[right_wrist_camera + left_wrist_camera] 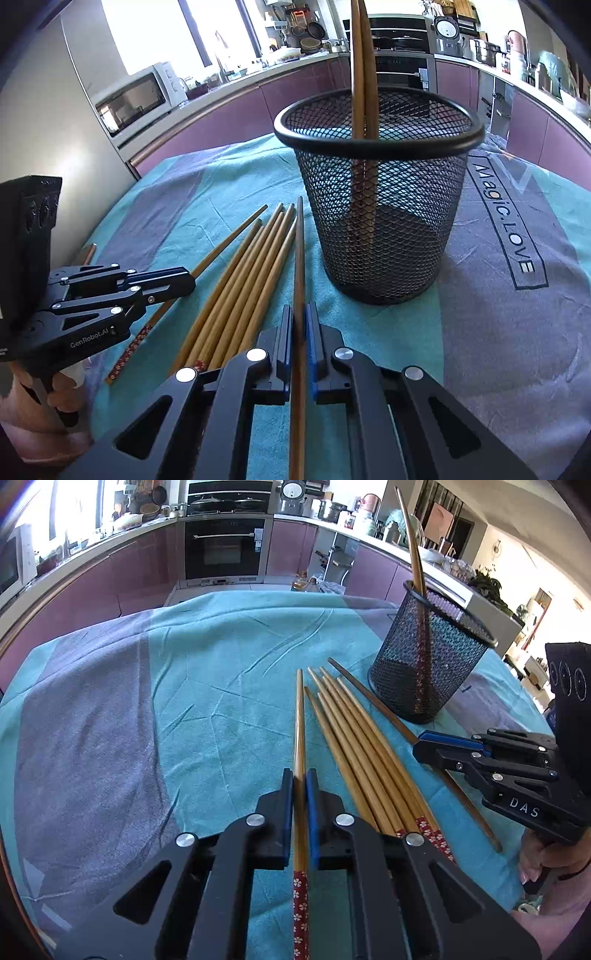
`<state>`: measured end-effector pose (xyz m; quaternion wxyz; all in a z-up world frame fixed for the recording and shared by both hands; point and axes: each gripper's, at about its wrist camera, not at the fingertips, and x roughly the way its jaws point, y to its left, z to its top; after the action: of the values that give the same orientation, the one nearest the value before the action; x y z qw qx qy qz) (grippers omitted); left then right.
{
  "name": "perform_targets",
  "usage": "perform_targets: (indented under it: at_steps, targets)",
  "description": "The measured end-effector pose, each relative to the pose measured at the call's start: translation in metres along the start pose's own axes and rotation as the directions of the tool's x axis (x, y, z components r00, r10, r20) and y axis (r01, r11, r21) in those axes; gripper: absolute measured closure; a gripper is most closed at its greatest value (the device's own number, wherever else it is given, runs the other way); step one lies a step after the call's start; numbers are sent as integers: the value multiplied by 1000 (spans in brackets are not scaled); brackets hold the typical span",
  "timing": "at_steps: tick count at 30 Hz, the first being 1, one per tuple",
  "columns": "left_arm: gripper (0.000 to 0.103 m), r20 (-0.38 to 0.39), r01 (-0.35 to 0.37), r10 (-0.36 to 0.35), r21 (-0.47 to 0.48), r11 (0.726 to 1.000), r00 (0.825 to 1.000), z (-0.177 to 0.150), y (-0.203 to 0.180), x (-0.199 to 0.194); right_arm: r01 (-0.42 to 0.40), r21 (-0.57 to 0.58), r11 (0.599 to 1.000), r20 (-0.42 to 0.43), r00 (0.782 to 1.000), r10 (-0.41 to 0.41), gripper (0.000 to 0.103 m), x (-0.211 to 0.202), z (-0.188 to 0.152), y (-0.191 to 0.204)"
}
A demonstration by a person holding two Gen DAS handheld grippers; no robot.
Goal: Organize utensils
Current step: 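Lift both chopsticks upright and carry them over the mesh cup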
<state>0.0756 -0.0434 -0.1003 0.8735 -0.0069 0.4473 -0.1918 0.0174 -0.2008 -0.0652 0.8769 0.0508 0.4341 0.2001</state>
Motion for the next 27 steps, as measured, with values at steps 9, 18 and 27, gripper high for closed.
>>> perform_targets:
  at_steps: [9,18,27]
  targets:
    - [95,93,140,-138,-16,990,986,13,3,-46,-128,-37,991,108,985,132,97,-51,6,2]
    - [95,220,243,-246,38,969,944,36,-6,-103,-166,-45,985,268,948,172,97,-111,26,-6]
    - [96,322,294,-306,88,952,896,75,-24,-139,-136,-74,988,381,911,154,97,-156,55,-15]
